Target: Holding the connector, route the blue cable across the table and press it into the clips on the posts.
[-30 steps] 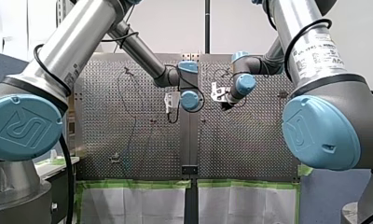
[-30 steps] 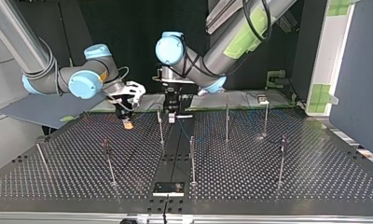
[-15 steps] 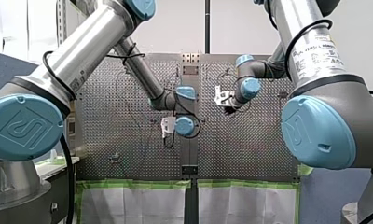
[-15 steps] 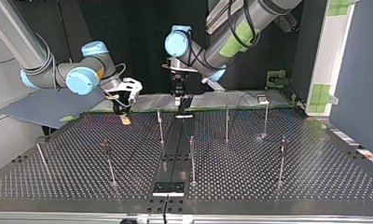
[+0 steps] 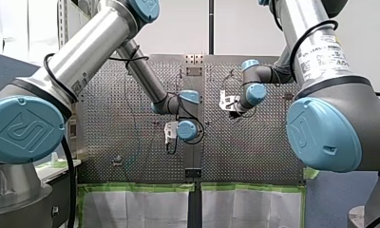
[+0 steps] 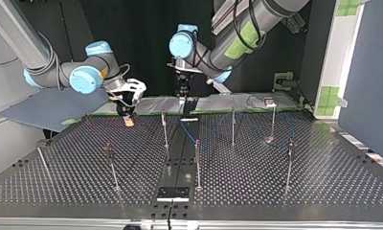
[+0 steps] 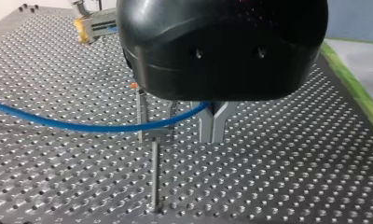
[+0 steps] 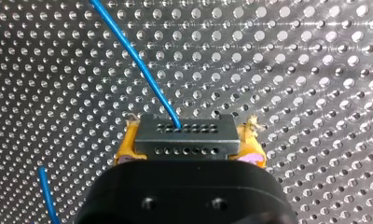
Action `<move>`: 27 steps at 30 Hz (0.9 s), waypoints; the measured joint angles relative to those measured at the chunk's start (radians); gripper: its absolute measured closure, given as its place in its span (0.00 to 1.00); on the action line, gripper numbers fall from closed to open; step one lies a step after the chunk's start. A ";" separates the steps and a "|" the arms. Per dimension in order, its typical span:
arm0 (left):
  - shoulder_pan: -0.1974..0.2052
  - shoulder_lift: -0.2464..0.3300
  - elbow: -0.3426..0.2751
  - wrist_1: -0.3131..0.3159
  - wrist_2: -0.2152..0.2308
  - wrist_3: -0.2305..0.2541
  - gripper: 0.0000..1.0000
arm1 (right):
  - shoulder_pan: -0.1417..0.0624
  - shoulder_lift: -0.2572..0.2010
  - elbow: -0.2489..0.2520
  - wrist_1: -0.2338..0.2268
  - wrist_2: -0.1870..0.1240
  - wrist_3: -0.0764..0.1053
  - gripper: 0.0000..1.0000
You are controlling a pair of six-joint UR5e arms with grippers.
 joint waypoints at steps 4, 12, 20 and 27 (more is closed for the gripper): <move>0.007 0.000 0.031 -0.022 0.003 -0.003 1.00 | -0.001 0.003 0.004 -0.014 -0.003 -0.001 1.00; 0.027 -0.017 0.103 -0.059 0.043 -0.006 1.00 | -0.024 0.035 0.006 -0.039 -0.003 0.002 1.00; 0.037 -0.075 0.159 -0.069 0.056 -0.014 1.00 | -0.049 0.048 0.005 -0.058 -0.003 0.003 1.00; 0.059 -0.081 0.193 -0.074 0.055 -0.025 1.00 | -0.063 0.049 0.005 -0.071 -0.004 0.004 1.00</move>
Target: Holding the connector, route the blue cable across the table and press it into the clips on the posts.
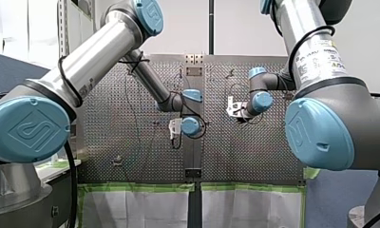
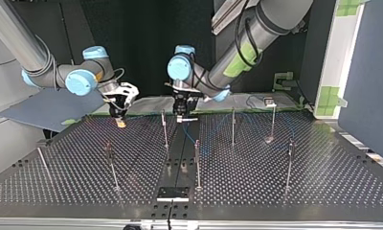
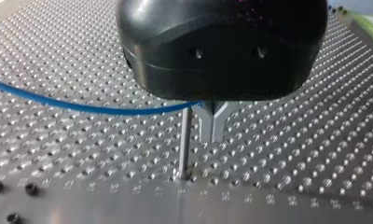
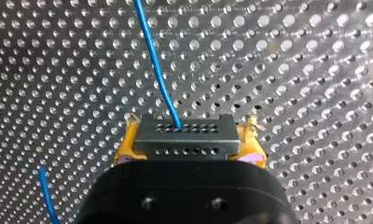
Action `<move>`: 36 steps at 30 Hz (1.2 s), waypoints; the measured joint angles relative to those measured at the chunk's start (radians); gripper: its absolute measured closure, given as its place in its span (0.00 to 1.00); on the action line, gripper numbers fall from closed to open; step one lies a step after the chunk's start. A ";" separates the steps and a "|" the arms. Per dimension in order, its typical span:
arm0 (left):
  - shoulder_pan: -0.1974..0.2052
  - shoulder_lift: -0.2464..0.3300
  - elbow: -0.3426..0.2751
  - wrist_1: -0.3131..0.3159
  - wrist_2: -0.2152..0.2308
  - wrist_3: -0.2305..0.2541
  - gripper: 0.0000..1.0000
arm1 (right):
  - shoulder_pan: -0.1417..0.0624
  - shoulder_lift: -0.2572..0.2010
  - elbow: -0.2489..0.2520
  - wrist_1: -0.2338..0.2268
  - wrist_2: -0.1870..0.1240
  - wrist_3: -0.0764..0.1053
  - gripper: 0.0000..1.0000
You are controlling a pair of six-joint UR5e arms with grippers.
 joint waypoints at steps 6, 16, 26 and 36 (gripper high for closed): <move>0.020 0.000 0.014 0.000 0.016 -0.002 1.00 | -0.011 0.000 -0.002 -0.012 -0.002 0.001 1.00; 0.065 -0.001 0.058 -0.021 0.073 -0.003 1.00 | -0.027 0.000 -0.014 -0.017 -0.004 0.001 1.00; 0.089 0.000 0.082 -0.052 0.095 -0.002 0.94 | -0.056 0.001 -0.024 -0.063 -0.030 0.006 1.00; 0.078 0.000 0.083 -0.087 0.094 0.001 0.00 | -0.070 0.002 -0.025 -0.077 -0.035 0.003 1.00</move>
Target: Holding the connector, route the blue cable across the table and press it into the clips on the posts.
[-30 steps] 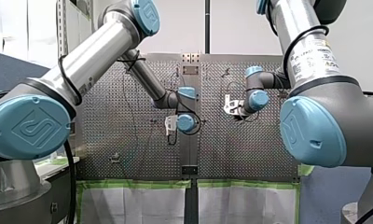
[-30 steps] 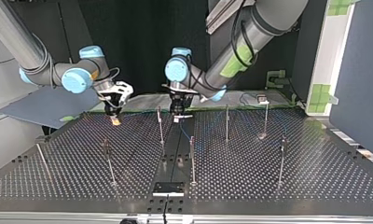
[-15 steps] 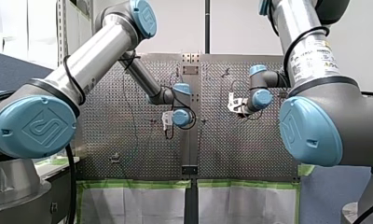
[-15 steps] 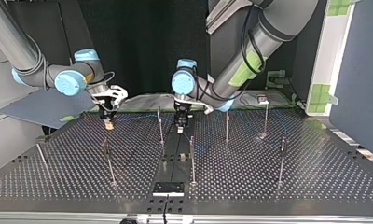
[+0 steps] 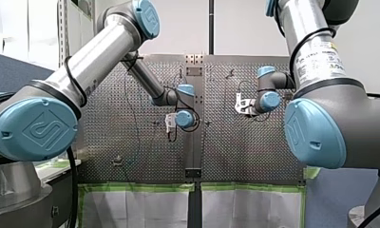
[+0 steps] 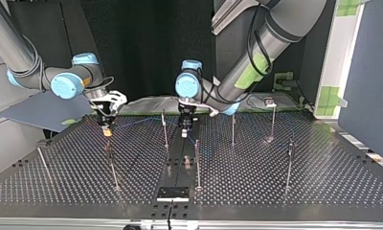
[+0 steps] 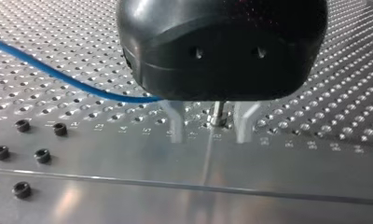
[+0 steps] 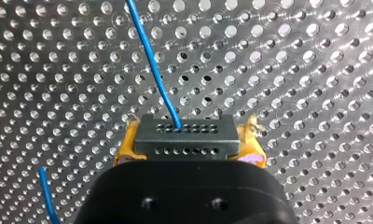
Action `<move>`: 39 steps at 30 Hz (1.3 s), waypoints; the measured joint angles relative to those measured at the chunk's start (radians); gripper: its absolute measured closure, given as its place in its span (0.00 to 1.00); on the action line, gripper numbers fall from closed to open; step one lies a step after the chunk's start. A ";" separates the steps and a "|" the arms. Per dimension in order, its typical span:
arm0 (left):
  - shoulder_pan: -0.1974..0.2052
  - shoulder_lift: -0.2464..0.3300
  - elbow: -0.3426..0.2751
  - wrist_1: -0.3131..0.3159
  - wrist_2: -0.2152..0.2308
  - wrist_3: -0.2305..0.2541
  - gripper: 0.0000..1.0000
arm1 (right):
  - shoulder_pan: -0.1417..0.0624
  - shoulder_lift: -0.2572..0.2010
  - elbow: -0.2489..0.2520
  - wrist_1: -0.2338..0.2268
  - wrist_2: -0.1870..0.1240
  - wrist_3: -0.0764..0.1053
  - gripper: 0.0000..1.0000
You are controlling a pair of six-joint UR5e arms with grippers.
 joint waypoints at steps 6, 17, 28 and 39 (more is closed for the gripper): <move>-0.015 0.003 0.000 -0.042 -0.001 0.016 0.00 | -0.001 0.000 0.000 0.000 -0.003 -0.002 1.00; -0.080 0.049 0.001 -0.135 -0.070 0.037 0.00 | -0.015 0.004 0.004 0.001 -0.006 -0.002 1.00; -0.172 0.085 -0.001 -0.228 -0.163 0.027 0.00 | -0.046 0.007 0.019 0.000 -0.006 0.002 1.00; -0.269 0.089 0.001 -0.268 -0.260 0.007 0.00 | -0.060 0.011 0.022 0.000 -0.007 0.003 1.00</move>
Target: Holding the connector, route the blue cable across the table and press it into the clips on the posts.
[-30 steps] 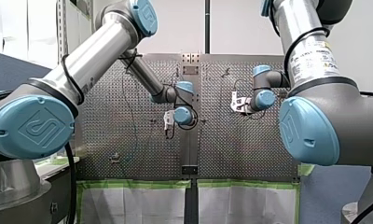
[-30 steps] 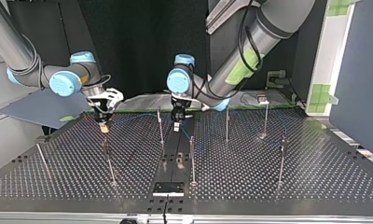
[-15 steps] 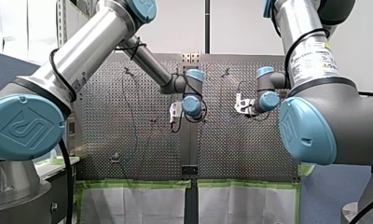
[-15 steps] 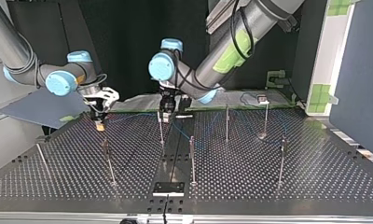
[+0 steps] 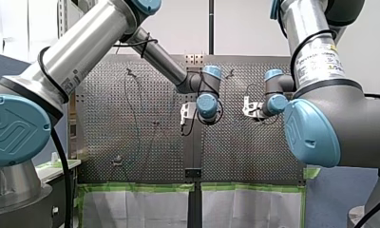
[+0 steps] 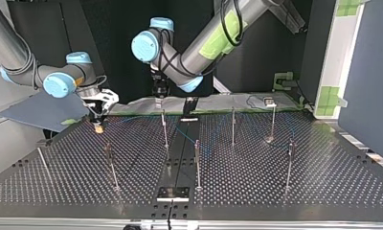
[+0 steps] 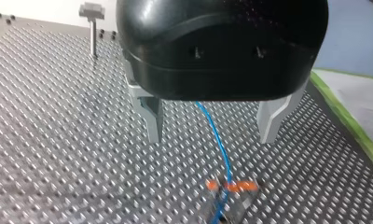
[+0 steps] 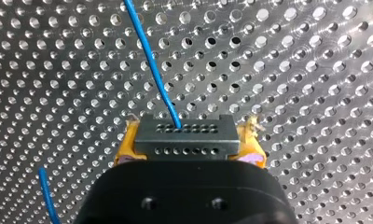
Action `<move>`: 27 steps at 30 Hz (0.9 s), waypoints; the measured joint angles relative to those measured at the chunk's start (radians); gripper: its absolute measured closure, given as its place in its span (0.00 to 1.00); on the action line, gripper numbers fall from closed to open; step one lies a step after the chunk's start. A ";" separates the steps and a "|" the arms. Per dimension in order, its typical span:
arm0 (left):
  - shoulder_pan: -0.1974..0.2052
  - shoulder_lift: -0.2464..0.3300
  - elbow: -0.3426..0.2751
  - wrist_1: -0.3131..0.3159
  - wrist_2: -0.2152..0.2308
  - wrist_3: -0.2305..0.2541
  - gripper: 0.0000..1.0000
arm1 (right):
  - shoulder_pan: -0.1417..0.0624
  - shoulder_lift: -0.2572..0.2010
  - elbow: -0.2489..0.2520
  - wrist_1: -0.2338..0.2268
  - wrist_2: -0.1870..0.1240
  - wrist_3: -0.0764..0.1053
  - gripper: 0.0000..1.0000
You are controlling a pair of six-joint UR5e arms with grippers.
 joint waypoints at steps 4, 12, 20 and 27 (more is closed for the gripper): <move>-0.034 -0.007 0.015 0.031 -0.034 -0.007 0.00 | -0.003 0.000 0.000 0.000 -0.003 0.001 1.00; -0.103 -0.060 0.078 0.035 -0.085 -0.031 0.00 | -0.008 0.000 0.000 0.002 -0.012 0.002 1.00; -0.111 -0.132 0.151 -0.029 -0.086 -0.047 0.00 | -0.011 0.000 0.000 0.002 -0.013 0.002 1.00; -0.089 -0.188 0.207 -0.036 -0.088 -0.054 0.00 | -0.011 0.000 0.000 0.002 -0.018 0.003 1.00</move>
